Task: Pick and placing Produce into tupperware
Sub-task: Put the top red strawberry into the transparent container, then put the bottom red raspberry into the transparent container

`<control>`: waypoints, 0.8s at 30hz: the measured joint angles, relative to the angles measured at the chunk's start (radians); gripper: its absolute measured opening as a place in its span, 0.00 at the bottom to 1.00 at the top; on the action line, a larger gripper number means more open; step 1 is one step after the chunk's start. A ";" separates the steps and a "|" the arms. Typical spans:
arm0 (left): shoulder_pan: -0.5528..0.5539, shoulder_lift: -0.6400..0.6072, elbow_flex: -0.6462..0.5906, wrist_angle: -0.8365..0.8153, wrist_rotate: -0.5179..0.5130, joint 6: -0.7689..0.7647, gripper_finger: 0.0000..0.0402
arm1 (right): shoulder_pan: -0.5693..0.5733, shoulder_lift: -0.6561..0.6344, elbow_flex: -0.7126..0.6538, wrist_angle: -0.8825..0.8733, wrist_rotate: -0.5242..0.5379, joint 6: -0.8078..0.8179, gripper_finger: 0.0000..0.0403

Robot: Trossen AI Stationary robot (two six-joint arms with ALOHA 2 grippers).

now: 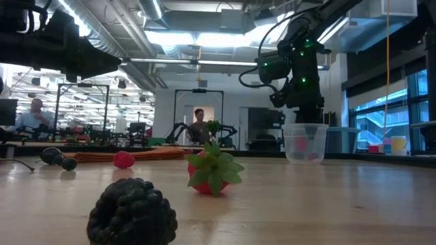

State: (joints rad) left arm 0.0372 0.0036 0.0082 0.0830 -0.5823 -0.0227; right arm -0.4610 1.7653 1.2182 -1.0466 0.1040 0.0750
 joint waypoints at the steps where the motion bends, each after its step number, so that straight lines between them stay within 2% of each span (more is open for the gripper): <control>1: 0.000 0.000 0.000 0.000 0.000 0.000 0.46 | 0.000 0.000 0.000 0.000 0.000 0.000 0.06; 13: 0.000 0.000 0.000 0.000 0.000 0.000 0.46 | 0.000 0.000 0.027 -0.035 0.000 0.002 0.25; 18: 0.000 0.000 0.000 0.000 0.000 0.000 0.46 | 0.000 0.000 0.169 -0.129 0.001 0.033 0.28; 24: 0.000 0.000 0.000 0.000 0.000 0.000 0.46 | 0.038 0.000 0.402 -0.147 -0.002 0.070 0.29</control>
State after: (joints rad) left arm 0.0372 0.0036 0.0082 0.0830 -0.5823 -0.0223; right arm -0.4229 1.7653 1.6207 -1.1934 0.1017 0.1451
